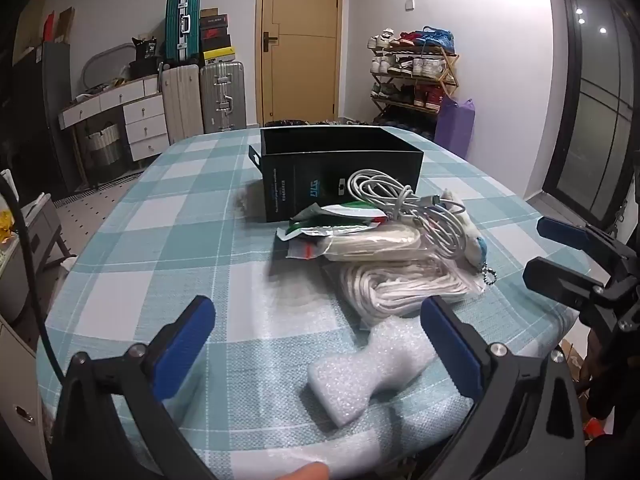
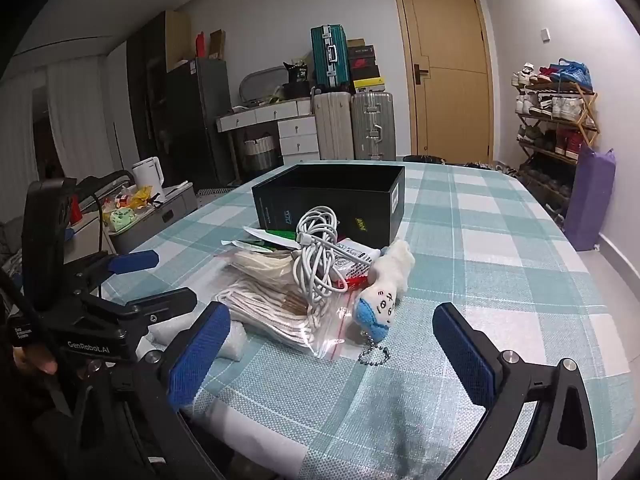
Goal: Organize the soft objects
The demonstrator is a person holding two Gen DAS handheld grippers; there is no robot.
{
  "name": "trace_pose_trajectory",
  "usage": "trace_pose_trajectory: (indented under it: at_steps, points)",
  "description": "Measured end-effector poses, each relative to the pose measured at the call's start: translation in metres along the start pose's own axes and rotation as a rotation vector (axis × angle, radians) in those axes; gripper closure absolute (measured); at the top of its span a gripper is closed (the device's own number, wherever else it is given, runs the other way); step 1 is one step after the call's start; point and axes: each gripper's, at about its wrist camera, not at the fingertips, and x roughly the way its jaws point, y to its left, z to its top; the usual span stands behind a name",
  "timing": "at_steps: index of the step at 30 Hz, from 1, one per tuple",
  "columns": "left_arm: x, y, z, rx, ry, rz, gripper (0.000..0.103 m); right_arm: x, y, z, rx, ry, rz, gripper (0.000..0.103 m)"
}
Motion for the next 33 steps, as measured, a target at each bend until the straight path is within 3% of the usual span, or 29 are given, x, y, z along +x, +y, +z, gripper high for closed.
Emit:
trace_pose_trajectory:
  at_steps: [33]
  points:
    - [-0.004,-0.001,0.005,-0.007,-0.017,-0.008,0.000,-0.001,0.003,0.005,-0.019,0.004,0.012,0.000]
